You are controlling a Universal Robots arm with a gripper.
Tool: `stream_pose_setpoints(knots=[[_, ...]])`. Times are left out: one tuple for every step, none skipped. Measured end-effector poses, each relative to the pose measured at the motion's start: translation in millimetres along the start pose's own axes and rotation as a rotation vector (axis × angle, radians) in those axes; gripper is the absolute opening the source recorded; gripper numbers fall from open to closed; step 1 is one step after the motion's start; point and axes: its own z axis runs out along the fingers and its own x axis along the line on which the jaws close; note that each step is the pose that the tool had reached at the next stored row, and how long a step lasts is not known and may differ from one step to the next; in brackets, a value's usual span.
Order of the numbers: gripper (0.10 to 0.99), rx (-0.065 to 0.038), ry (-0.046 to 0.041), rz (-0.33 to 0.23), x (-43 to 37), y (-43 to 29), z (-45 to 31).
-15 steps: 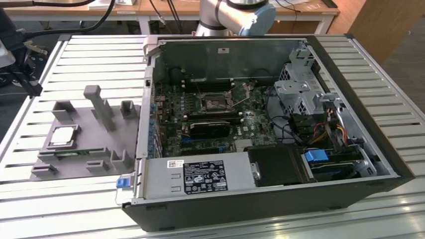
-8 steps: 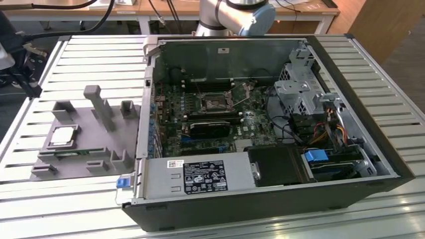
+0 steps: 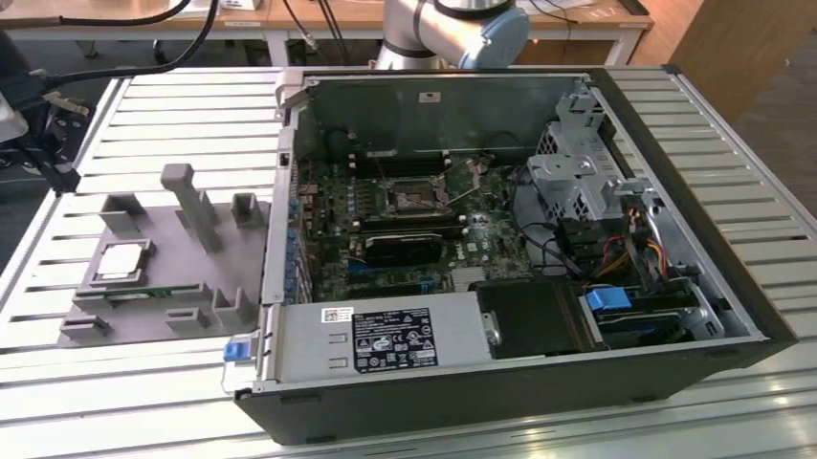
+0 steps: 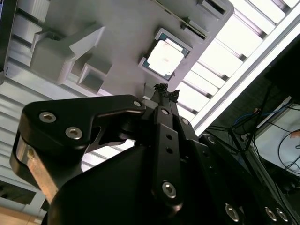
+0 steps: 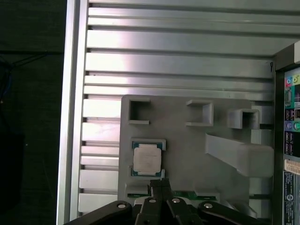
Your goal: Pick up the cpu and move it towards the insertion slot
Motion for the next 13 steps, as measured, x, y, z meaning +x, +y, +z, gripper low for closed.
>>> stream_pose_setpoints(knots=[[0.102, 0.000, -0.0001, 0.000, 0.5, 0.0, 1.2], [0.102, 0.000, 0.0000, 0.000, 1.1, -0.1, 2.4], [0.102, 0.000, 0.0000, 0.000, 1.4, -0.1, 3.8], [0.102, 0.000, -0.0001, 0.000, 1.6, -0.2, 5.4], [0.102, 0.000, 0.0000, 0.000, 1.8, -0.3, 7.1], [0.102, 0.000, -0.0001, 0.000, 1.9, -0.3, 8.9], [0.102, 0.000, 0.0000, 0.000, 1.9, -0.4, 10.7], [0.102, 0.000, -0.0001, 0.000, 1.9, -0.5, 12.5], [0.102, 0.000, -0.0001, 0.000, 1.9, -0.5, 14.3], [0.102, 0.000, -0.0001, 0.000, 1.9, -0.6, 16.3], [0.102, 0.000, -0.0002, 0.000, 1.9, -0.7, 18.1], [0.102, 0.000, -0.0002, 0.000, 1.9, -0.7, 20.0], [0.102, 0.000, 0.0000, 0.000, 1.9, -0.8, 21.6]])
